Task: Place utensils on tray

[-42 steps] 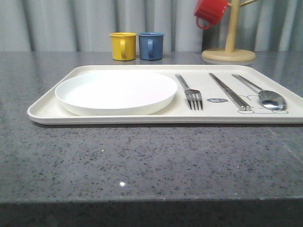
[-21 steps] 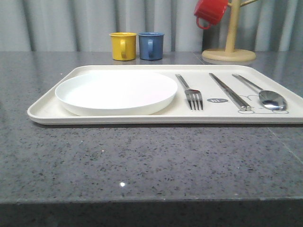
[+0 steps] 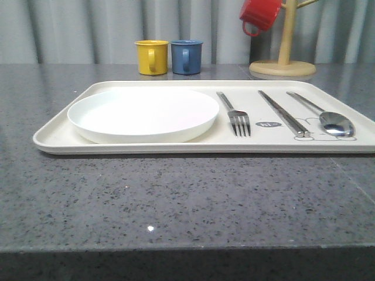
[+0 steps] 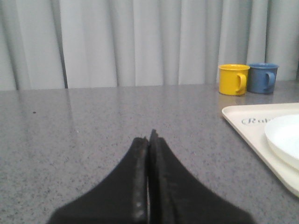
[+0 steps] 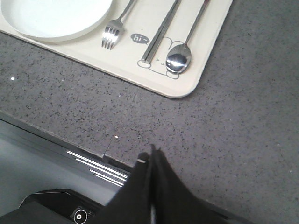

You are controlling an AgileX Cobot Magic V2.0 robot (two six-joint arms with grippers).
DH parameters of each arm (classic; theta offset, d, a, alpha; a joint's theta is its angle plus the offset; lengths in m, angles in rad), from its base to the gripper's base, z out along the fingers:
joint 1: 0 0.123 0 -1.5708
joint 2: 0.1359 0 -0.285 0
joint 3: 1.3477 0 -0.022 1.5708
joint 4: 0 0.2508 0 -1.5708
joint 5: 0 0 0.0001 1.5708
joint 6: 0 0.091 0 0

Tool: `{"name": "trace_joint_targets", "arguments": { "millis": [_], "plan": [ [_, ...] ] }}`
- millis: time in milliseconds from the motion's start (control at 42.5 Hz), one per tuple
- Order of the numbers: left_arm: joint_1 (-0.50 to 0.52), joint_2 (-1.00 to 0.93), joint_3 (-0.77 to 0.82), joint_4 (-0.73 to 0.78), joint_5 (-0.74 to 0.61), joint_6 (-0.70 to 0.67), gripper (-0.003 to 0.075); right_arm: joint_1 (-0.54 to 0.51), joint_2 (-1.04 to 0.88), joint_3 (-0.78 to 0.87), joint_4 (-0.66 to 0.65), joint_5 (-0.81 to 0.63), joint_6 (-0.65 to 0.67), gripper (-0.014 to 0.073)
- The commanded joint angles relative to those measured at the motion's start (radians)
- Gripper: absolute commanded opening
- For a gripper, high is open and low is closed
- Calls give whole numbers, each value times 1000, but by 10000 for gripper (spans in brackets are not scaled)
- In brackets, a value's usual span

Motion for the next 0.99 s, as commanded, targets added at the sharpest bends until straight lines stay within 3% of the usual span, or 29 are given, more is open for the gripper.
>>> {"name": "trace_joint_targets", "arguments": {
  "millis": [0,965],
  "plan": [
    [4,-13,14,-17,-100,-3,-20,-1,6,-22,-2,-60,1,-118],
    [48,-27,14,-15,-121,-3,-20,-1,6,-22,-2,-57,1,-118]
  ]
}}
